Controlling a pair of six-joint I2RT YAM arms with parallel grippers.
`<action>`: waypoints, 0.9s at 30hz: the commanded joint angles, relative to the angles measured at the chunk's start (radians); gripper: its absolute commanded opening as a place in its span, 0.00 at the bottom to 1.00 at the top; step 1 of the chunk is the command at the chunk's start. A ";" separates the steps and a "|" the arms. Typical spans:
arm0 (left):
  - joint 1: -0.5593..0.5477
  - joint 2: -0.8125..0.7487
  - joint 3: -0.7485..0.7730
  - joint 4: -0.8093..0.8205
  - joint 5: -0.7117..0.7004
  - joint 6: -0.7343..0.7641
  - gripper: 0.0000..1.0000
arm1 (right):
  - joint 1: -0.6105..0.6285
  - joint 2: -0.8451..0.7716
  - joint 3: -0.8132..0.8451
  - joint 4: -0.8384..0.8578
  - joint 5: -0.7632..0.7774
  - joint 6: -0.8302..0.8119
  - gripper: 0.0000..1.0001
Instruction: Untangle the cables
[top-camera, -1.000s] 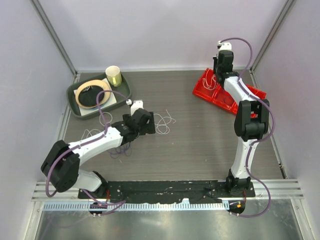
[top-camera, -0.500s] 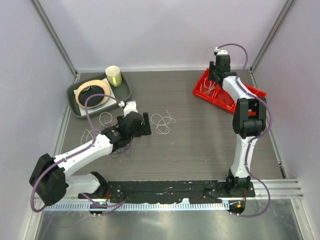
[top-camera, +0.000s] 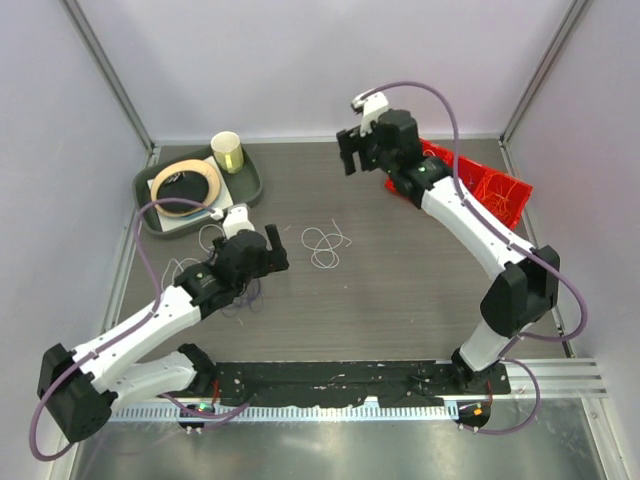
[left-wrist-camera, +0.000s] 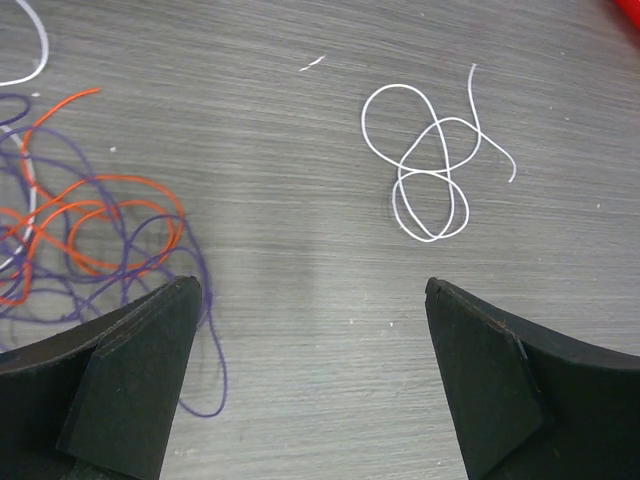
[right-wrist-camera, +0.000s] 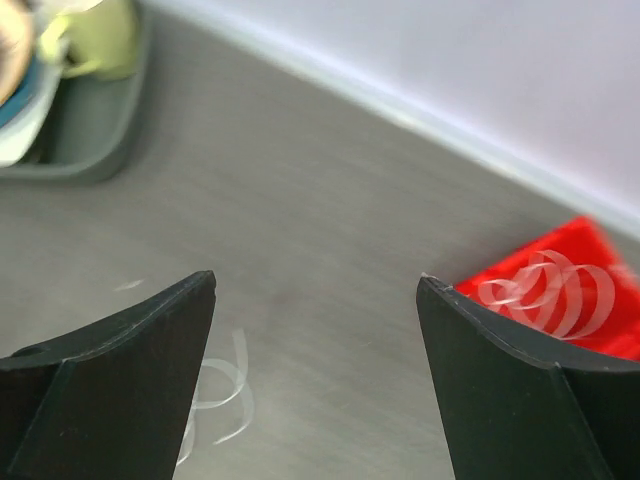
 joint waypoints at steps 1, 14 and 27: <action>0.005 -0.077 0.000 -0.145 -0.084 -0.078 1.00 | 0.067 0.025 -0.118 -0.127 -0.167 0.125 0.88; 0.005 -0.220 -0.122 -0.176 -0.119 -0.107 1.00 | 0.204 0.301 -0.081 -0.187 -0.023 0.318 0.88; 0.005 -0.280 -0.173 -0.127 -0.087 -0.092 1.00 | 0.261 0.468 -0.066 -0.234 0.011 0.352 0.76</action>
